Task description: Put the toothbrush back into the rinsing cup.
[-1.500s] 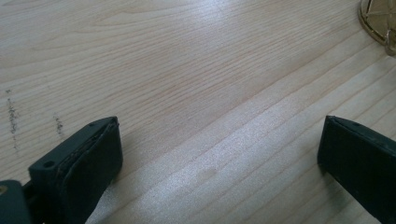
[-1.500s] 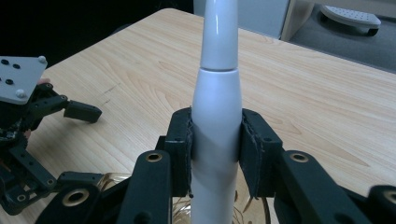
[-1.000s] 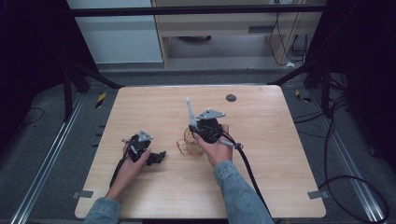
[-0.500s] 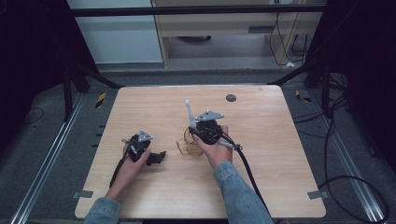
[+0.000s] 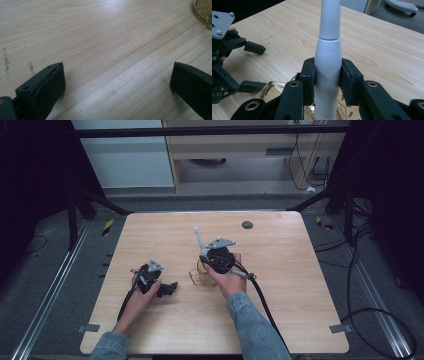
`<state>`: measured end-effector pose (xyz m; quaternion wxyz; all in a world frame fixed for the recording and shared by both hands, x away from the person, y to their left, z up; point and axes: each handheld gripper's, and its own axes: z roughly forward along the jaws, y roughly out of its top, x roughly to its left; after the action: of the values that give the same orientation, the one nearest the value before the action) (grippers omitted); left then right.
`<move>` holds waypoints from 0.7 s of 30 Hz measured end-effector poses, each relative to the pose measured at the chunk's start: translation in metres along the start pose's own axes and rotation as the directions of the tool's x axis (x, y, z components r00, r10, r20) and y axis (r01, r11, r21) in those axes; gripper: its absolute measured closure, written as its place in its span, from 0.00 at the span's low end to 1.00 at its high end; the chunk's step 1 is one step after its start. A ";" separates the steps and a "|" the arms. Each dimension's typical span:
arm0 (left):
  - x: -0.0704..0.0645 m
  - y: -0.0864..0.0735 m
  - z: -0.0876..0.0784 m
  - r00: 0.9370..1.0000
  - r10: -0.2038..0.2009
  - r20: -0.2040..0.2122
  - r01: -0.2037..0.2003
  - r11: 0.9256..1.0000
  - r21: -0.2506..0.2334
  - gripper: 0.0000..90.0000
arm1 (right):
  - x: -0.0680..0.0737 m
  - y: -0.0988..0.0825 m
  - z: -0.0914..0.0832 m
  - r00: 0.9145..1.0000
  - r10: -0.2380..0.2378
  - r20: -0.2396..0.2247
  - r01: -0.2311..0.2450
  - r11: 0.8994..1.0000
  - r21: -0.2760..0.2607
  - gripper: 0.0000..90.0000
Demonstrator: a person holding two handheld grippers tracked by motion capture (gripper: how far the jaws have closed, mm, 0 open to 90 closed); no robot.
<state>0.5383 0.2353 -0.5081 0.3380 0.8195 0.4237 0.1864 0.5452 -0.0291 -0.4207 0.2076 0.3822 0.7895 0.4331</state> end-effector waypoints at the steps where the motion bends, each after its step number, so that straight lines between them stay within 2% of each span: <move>1: 0.000 0.000 0.000 1.000 0.000 0.000 0.000 1.000 0.000 0.00 | 0.000 0.000 0.000 1.000 0.000 0.000 0.000 1.000 0.002 0.74; 21: 0.000 0.000 0.000 1.000 0.004 0.004 -0.004 1.000 0.000 0.00 | 0.004 0.004 0.005 1.000 -0.023 -0.006 0.023 1.000 0.020 0.73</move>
<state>0.5383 0.2358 -0.5081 0.3382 0.8207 0.4215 0.1855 0.5480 -0.0222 -0.4204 0.2065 0.3740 0.7987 0.4237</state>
